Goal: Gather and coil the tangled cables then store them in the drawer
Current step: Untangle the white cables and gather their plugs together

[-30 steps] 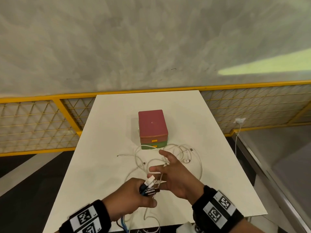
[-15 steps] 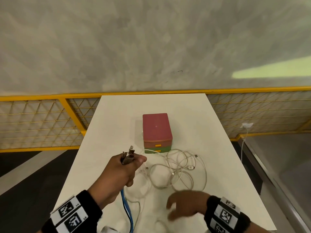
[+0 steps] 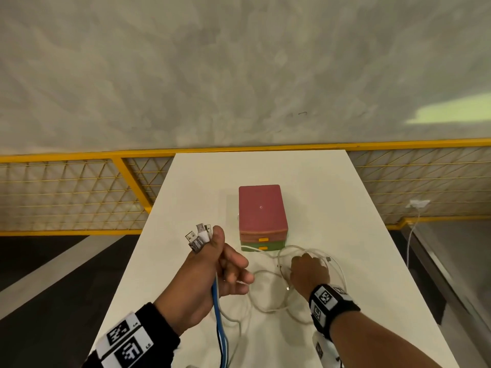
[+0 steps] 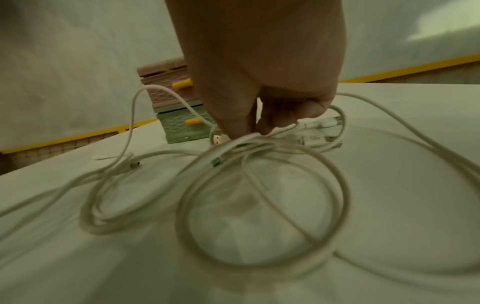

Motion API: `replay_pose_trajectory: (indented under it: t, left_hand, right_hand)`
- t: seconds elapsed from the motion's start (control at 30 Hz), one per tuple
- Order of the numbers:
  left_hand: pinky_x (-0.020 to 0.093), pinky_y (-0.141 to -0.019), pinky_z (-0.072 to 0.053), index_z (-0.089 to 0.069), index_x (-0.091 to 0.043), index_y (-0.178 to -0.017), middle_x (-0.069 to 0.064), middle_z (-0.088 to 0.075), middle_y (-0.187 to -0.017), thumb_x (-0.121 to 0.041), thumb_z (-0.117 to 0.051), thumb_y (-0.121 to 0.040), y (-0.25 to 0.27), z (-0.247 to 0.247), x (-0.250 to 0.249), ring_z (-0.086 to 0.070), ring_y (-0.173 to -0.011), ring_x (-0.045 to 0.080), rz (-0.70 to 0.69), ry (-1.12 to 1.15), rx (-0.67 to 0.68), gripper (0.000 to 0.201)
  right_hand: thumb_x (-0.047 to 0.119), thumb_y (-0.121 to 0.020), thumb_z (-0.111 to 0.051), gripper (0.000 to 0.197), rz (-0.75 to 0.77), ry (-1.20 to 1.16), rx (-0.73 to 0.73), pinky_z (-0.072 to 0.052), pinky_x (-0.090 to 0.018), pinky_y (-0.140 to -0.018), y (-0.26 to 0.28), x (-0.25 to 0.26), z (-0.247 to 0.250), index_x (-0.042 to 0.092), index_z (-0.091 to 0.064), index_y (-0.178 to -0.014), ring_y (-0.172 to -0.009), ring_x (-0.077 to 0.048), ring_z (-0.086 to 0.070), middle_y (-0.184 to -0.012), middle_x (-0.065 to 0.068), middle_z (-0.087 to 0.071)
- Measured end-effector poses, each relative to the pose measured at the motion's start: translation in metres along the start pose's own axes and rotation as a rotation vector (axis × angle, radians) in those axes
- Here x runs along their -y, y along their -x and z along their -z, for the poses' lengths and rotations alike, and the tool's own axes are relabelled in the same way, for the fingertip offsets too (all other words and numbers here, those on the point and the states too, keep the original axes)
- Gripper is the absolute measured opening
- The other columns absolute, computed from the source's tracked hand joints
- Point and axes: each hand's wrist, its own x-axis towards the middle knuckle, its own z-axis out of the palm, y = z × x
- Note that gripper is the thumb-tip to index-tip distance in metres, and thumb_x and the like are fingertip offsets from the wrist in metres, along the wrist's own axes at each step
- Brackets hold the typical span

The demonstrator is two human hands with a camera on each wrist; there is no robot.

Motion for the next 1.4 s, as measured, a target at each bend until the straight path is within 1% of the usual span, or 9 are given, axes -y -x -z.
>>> replay_pose_trajectory:
  t: [0.23, 0.43, 0.57, 0.83, 0.97, 1.03, 1.17, 1.27, 1.4]
  left_hand:
    - [0.053, -0.093, -0.053, -0.069, -0.001, -0.108, 0.018, -0.074, -0.096, -0.040, -0.055, -0.084, -0.013, 0.004, 0.006, -0.071, -0.102, 0.034, 0.071, 0.054, 0.054, 0.048]
    - [0.044, -0.101, -0.048, -0.064, -0.012, -0.122, 0.003, -0.074, -0.116, -0.032, -0.050, -0.096, -0.025, -0.019, 0.008, -0.067, -0.114, 0.018, 0.014, -0.091, 0.061, 0.036]
    - [0.037, -0.100, -0.048, -0.068, -0.023, -0.115, -0.007, -0.075, -0.114, -0.032, -0.049, -0.098, -0.029, -0.042, 0.000, -0.066, -0.113, 0.009, -0.062, -0.173, 0.079, 0.027]
    - [0.048, -0.107, -0.045, -0.058, -0.007, -0.130, 0.016, -0.066, -0.127, -0.030, -0.045, -0.101, -0.029, -0.062, -0.002, -0.061, -0.121, 0.029, -0.105, -0.074, 0.134, 0.039]
    - [0.047, -0.099, -0.051, -0.075, -0.011, -0.097, 0.013, -0.075, -0.106, -0.025, -0.047, -0.101, -0.028, -0.054, -0.004, -0.067, -0.110, 0.031, -0.159, -0.042, 0.110, 0.031]
    - [0.040, -0.083, -0.058, -0.070, -0.011, -0.078, 0.008, -0.074, -0.087, -0.025, -0.048, -0.099, -0.027, -0.049, -0.008, -0.070, -0.093, 0.027, -0.171, 0.039, 0.067, 0.033]
    - [0.037, -0.062, -0.056, -0.055, -0.012, -0.066, 0.007, -0.053, -0.061, -0.039, -0.048, -0.096, -0.021, -0.041, -0.009, -0.056, -0.059, 0.022, -0.134, 0.120, 0.052, 0.041]
    - [0.025, -0.041, -0.037, -0.044, -0.015, -0.057, 0.003, -0.035, -0.050, -0.043, -0.048, -0.096, -0.013, -0.034, -0.004, -0.035, -0.039, 0.015, -0.085, 0.107, 0.038, 0.048]
    - [0.019, -0.038, -0.014, -0.036, -0.019, -0.056, 0.000, -0.026, -0.051, -0.042, -0.053, -0.096, 0.003, -0.013, 0.009, -0.018, -0.037, 0.011, 0.080, -0.088, 0.065, 0.048]
  right_hand:
    - [0.027, -0.074, -0.074, 0.010, -0.092, -0.875, -0.145, -0.049, -0.029, -0.074, 0.022, -0.019, 0.041, 0.025, -0.065, -0.069, -0.080, -0.018, -0.062, -0.082, 0.002, -0.067]
    - [0.001, -0.083, -0.070, 0.006, 0.166, -1.449, -0.359, -0.049, -0.017, -0.063, 0.079, 0.004, 0.133, 0.007, -0.068, -0.084, -0.066, -0.009, -0.061, -0.075, -0.004, -0.068]
    - [-0.001, -0.081, -0.072, 0.010, 0.291, -1.511, -0.440, -0.053, -0.019, -0.067, 0.106, 0.025, 0.163, 0.009, -0.070, -0.082, -0.070, -0.010, -0.066, -0.075, -0.002, -0.072]
    - [-0.001, -0.090, -0.059, 0.019, 0.368, -1.554, -0.328, -0.059, -0.032, -0.076, 0.140, 0.057, 0.160, 0.009, -0.075, -0.092, -0.089, -0.023, -0.074, -0.092, -0.008, -0.078]
    - [0.002, -0.086, -0.062, 0.016, 0.186, -1.464, -0.453, -0.051, -0.018, -0.064, 0.145, 0.041, 0.147, 0.009, -0.072, -0.076, -0.072, -0.011, -0.067, -0.076, 0.002, -0.074]
    - [0.017, -0.090, -0.062, 0.025, 0.021, -1.443, -0.297, -0.041, -0.020, -0.051, 0.149, 0.030, 0.135, 0.008, -0.066, -0.067, -0.058, -0.014, -0.056, -0.061, 0.001, -0.065]
    - [0.057, -0.093, -0.048, 0.052, -0.121, -1.630, 0.484, -0.037, -0.026, -0.053, 0.153, 0.033, 0.102, 0.011, -0.070, -0.080, -0.062, -0.018, -0.060, -0.076, -0.009, -0.069]
    - [0.046, -0.093, -0.051, 0.038, -0.213, -2.075, 0.561, -0.047, -0.031, -0.067, 0.138, 0.043, 0.095, 0.011, -0.066, -0.088, -0.073, -0.022, -0.067, -0.083, -0.010, -0.071]
    - [0.024, -0.082, -0.059, 0.016, -0.207, -2.337, 0.490, -0.056, -0.033, -0.067, 0.111, 0.044, 0.107, 0.009, -0.062, -0.085, -0.068, -0.022, -0.072, -0.082, -0.009, -0.070]
